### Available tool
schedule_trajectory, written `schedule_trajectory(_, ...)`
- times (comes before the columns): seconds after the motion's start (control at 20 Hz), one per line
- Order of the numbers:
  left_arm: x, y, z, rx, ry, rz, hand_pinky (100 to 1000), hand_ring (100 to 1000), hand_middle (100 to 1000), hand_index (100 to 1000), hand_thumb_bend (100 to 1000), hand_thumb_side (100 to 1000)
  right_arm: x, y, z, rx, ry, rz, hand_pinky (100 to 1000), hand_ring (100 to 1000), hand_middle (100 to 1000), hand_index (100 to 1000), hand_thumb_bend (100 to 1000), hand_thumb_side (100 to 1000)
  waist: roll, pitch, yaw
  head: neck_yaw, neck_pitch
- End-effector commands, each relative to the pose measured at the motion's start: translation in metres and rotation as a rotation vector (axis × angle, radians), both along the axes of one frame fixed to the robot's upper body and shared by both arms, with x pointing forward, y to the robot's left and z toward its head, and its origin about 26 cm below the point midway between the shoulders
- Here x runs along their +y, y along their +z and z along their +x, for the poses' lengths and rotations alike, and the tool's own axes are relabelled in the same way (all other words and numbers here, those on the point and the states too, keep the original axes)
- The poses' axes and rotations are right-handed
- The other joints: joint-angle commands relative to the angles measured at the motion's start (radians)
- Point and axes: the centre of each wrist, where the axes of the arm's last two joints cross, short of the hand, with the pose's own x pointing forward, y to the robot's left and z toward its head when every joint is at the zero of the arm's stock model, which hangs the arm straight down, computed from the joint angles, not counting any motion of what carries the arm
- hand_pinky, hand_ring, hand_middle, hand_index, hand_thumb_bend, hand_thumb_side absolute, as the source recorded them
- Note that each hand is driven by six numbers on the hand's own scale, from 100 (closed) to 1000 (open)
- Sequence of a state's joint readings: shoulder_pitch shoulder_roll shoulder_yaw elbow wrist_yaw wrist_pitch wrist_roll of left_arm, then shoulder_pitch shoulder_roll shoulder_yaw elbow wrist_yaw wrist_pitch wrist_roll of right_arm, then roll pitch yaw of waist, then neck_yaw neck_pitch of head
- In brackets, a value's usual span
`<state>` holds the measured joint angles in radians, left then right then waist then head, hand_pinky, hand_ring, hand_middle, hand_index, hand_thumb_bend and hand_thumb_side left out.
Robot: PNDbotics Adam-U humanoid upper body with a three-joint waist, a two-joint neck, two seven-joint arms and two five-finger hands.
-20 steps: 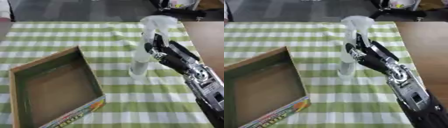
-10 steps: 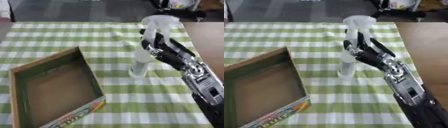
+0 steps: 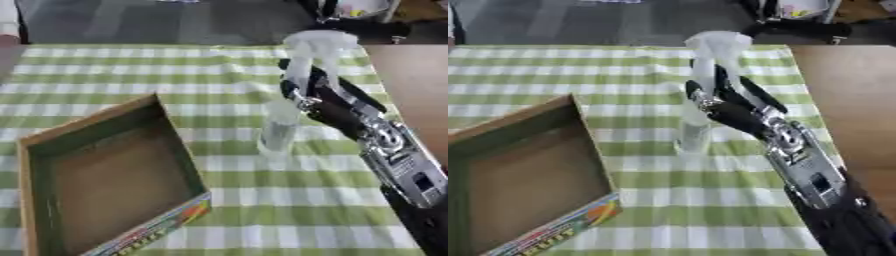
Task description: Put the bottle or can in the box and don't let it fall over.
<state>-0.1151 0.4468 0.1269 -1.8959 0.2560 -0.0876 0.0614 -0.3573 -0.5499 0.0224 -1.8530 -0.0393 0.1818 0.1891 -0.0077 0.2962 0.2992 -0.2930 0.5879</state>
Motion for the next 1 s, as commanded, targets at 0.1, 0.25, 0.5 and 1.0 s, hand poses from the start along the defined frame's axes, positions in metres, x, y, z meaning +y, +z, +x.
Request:
schedule_trajectory(0.1,0.0017,0.0079,-0.0006,-0.022,-0.005,0.016,916,833,935,836,100,817,-0.0003,0.0069,-0.0006,-0.016,0.003,-0.030,968,1000,1000,1000,100,549,0.003,-0.011,0.002,-0.002,-0.006)
schedule_trajectory(0.25,0.0018,0.0078,-0.0006,-0.021,-0.005,0.016,916,833,935,835,100,817,-0.0003,0.0061,-0.0018,-0.012,0.006,-0.041,968,1000,1000,1000,100,490,0.002,-0.011,0.002,-0.001,-0.006)
schedule_trajectory(0.5,0.0017,0.0077,-0.0006,-0.019,-0.006,0.015,916,833,935,835,100,817,0.0008,0.0067,-0.0038,-0.020,0.014,-0.073,968,1000,1000,1000,100,422,0.001,-0.011,0.002,-0.001,-0.008)
schedule_trajectory(1.0,0.0017,0.0072,-0.0008,-0.017,-0.005,0.017,917,833,935,835,100,818,0.0036,0.0048,-0.0022,-0.006,0.027,-0.087,964,1000,1000,1000,100,404,0.000,-0.009,0.004,-0.001,-0.009)
